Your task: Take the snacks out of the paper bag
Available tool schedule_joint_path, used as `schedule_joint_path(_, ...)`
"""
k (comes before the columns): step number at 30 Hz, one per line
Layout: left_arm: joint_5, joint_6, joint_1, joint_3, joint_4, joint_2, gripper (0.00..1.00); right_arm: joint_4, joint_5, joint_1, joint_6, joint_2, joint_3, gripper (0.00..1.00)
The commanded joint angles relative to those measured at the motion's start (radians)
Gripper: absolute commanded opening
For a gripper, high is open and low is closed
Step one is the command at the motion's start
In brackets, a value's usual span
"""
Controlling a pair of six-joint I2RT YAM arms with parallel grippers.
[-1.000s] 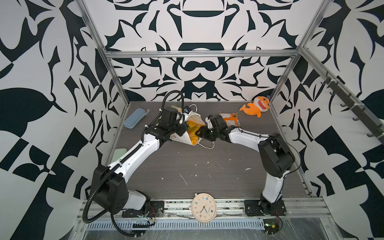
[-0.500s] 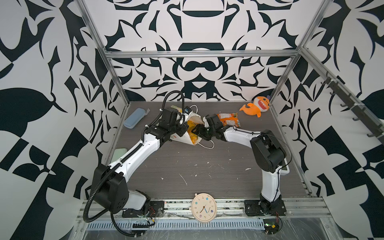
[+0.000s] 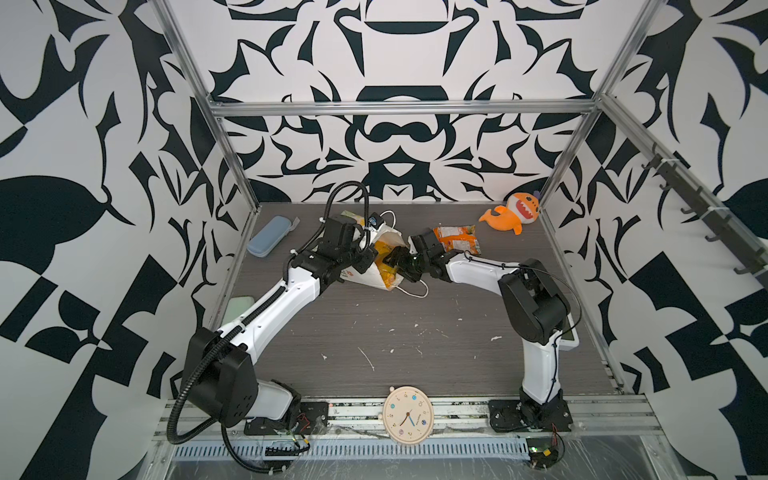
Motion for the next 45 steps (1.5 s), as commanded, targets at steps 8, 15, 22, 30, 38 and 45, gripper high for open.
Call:
schedule_joint_path(8,0.002,-0.001,0.003,0.025,0.064,-0.018,0.0,0.021,0.06,0.007,0.111,-0.029,-0.036,0.71)
schedule_joint_path(15,0.009,-0.004,0.003,0.028,0.067,-0.013,0.0,0.048,0.08,0.009,0.143,-0.064,-0.081,0.71)
schedule_joint_path(22,0.014,-0.004,0.003,0.03,0.07,-0.009,0.0,0.123,0.075,0.014,0.138,-0.028,-0.065,0.68)
schedule_joint_path(30,0.011,-0.005,0.003,0.021,0.069,-0.018,0.0,0.156,0.102,0.023,0.161,0.027,-0.027,0.67)
schedule_joint_path(38,0.016,-0.009,0.003,0.026,0.069,-0.015,0.0,0.279,0.145,0.036,0.215,0.073,-0.036,0.69)
schedule_joint_path(45,0.018,-0.013,0.003,0.027,0.065,-0.015,0.0,0.393,0.158,0.038,0.245,0.108,-0.043,0.27)
